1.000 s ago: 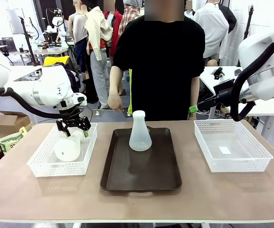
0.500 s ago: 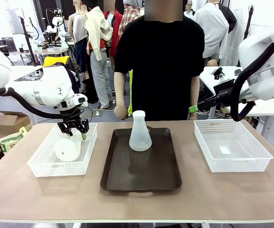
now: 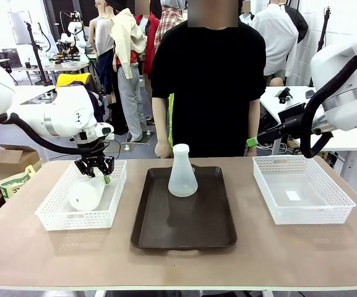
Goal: Prepare the laboratory tools.
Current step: Pick up the Big flask that the person points to.
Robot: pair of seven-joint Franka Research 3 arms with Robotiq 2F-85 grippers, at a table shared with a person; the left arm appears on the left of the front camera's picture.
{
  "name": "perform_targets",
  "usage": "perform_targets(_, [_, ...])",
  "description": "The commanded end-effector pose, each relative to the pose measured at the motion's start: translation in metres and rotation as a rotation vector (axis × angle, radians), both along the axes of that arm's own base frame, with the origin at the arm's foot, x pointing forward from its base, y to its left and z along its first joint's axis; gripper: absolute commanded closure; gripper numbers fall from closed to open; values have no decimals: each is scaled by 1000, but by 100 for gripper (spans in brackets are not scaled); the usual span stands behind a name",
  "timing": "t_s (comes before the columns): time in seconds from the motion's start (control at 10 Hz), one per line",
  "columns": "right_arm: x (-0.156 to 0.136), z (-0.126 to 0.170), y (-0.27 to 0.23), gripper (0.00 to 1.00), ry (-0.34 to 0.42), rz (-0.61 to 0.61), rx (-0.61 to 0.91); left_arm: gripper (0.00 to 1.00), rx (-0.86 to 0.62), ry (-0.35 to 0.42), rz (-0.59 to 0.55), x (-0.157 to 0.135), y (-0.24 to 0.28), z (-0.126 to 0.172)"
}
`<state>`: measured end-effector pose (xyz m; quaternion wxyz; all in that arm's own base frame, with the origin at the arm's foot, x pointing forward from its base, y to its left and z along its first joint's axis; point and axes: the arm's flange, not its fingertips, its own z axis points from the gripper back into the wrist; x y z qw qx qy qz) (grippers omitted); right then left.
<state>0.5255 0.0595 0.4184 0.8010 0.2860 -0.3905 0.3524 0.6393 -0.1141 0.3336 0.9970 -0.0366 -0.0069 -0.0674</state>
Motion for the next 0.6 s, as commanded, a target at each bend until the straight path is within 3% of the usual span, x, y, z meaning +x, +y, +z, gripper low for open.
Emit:
perform_targets(0.0, [-1, 0, -1, 0, 0, 0, -2, 100, 15, 68, 15, 1, 0, -8])
perform_targets(0.1, [-1, 0, -1, 0, 0, 0, -2, 100, 0, 0, 0, 0, 0, 0])
perform_targets(0.5, [-1, 0, -1, 0, 0, 0, -2, 100, 0, 0, 0, 0, 0, 0])
